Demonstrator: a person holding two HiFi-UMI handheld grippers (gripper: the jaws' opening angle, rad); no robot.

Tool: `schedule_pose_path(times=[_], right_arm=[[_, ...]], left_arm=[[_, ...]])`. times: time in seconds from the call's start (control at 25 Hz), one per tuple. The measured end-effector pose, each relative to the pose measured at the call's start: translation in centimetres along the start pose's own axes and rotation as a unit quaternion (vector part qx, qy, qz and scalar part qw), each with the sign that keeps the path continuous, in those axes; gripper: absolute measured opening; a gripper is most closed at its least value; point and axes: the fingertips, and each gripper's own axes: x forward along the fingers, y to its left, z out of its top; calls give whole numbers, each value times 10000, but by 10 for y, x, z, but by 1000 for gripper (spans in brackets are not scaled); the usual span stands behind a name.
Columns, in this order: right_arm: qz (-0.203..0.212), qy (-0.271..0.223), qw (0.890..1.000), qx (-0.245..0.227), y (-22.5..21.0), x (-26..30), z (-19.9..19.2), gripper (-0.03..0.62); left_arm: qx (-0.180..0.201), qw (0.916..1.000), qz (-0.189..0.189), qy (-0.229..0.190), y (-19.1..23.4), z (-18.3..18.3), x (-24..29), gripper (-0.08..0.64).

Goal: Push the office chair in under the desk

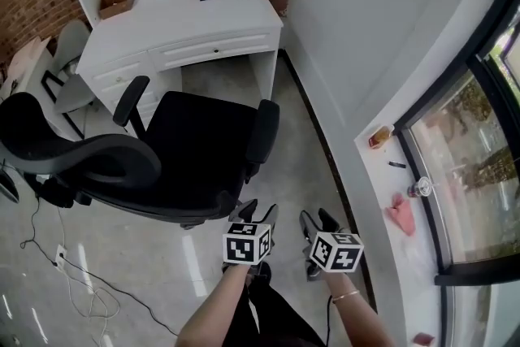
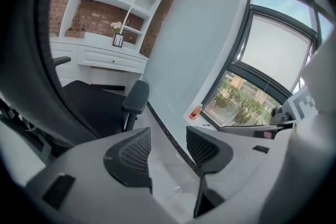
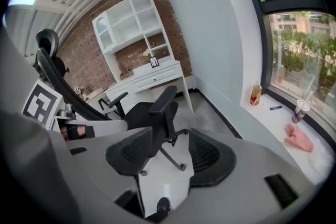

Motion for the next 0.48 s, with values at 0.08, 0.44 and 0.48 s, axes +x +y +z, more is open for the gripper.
schedule_pose_path(times=[0.08,0.44,0.48], right_arm=[[206,-86,9997,-103,15,-5,9,199],[1235,-469,9890,-664,108,-48,38,199],[1315,-529,9875,-690,118,-53,41,199]], left_arm=[[135,9998,32,-113,-5,4,-19,199],[531,9965,391,-510,-4,9,-120,199],[547,9959,467,-546,0,10,-132,201]])
